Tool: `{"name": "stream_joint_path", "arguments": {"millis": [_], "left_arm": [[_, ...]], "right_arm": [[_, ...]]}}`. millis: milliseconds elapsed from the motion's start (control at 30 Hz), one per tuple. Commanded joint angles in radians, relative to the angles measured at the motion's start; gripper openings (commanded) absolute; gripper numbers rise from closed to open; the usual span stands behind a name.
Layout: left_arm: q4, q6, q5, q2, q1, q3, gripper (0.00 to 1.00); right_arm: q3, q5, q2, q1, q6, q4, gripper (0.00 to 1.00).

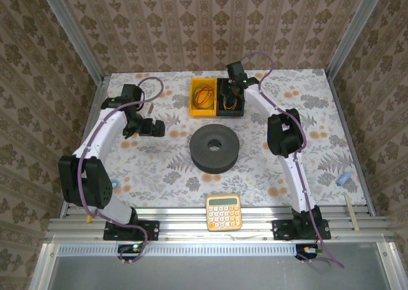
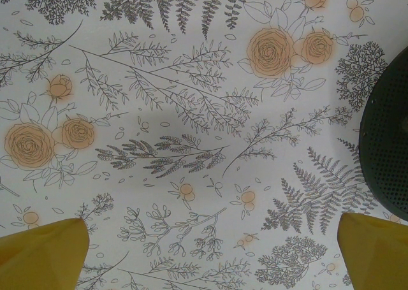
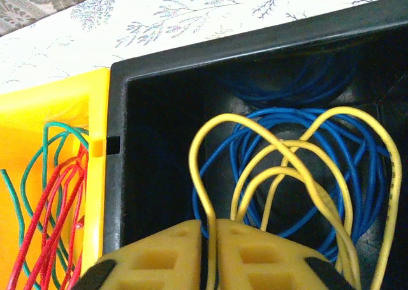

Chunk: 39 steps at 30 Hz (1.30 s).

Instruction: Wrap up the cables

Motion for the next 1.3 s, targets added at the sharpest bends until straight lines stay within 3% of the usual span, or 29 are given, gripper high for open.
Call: {"name": "stream_joint_path", "arguments": {"millis": [0,167,400,933,1033,1167,1267], "left_arm": [[-0.03,0.019,0.003,0.003,-0.004,0.011,1.0],[-0.027,0.02,0.003,0.003,-0.003,0.008,1.0],[-0.027,0.017,0.004,0.001,-0.006,0.009,1.0],[-0.015,0.003,0.002,-0.02,-0.035,0.013,1.0],[-0.014,0.006,0.011,-0.032,-0.039,0.023,1.0],[0.011,0.011,0.051,-0.046,-0.041,0.046,1.0],[0.057,0.009,0.106,-0.063,-0.041,0.06,1.0]], "right_arm": [[0.038,-0.003,-0.004,-0.003,0.004,0.018,0.1],[0.038,-0.004,-0.016,-0.002,0.005,0.024,0.0],[0.014,-0.021,-0.076,-0.003,-0.004,0.039,0.0],[-0.293,-0.129,-0.37,-0.006,0.044,0.198,0.0],[-0.425,-0.246,-0.453,-0.017,0.065,0.332,0.0],[-0.61,-0.553,-0.548,-0.053,0.139,0.601,0.0],[-0.694,-0.717,-0.612,-0.061,0.141,0.675,0.0]]}}
